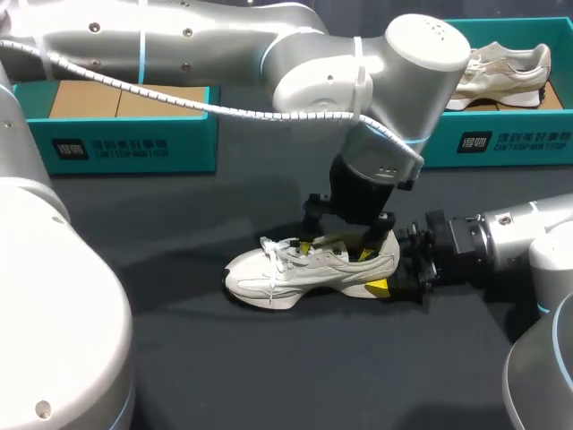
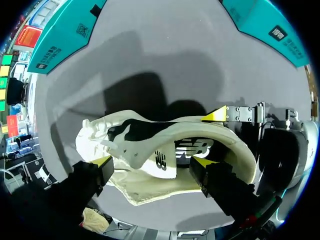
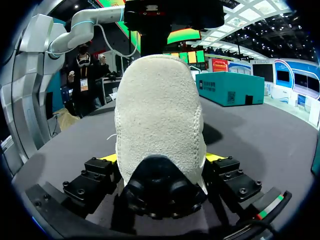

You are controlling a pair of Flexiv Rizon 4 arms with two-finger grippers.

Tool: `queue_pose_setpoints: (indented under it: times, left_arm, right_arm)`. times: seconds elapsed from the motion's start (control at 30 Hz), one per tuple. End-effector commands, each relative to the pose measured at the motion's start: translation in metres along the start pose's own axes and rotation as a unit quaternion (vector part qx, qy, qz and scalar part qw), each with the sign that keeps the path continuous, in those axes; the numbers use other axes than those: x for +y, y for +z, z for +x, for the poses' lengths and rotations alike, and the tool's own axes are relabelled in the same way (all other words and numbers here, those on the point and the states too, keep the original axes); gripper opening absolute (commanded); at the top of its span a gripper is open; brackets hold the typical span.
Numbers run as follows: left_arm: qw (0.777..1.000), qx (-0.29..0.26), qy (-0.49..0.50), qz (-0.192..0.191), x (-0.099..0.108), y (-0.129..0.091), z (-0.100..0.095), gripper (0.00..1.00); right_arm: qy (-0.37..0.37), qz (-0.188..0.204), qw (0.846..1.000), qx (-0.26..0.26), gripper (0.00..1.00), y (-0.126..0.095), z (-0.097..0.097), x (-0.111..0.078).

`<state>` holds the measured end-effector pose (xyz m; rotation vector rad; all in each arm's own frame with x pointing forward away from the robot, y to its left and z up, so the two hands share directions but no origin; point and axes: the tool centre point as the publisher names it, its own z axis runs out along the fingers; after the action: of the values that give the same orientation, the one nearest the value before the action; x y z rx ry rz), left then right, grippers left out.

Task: Take the shoe out of the shoebox, open the shoe tongue, remove and reinsert the insole, then place the shoe into the shoebox

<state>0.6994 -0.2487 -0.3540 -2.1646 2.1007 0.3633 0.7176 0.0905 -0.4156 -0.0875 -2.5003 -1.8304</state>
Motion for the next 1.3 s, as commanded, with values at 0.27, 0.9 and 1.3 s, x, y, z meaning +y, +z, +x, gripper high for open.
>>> queue_pose_setpoints:
  times: [0.27, 0.9, 1.3]
  left_arm:
    - [0.999, -0.036, 0.004, -0.023, -0.001, 0.011, 0.002, 1.00]
    - [0.998, -0.049, -0.008, -0.030, 0.006, 0.005, -0.023, 0.71]
    - [0.999, -0.030, -0.021, -0.019, 0.011, -0.007, -0.037, 0.49]
  right_arm:
    - [0.000, 0.001, 1.000, -0.001, 0.00, 0.000, 0.000, -0.001]
    - [0.000, 0.001, 1.000, -0.001, 0.00, 0.000, 0.000, -0.001]
    - [0.000, 0.001, 1.000, -0.001, 0.00, 0.000, 0.000, -0.001]
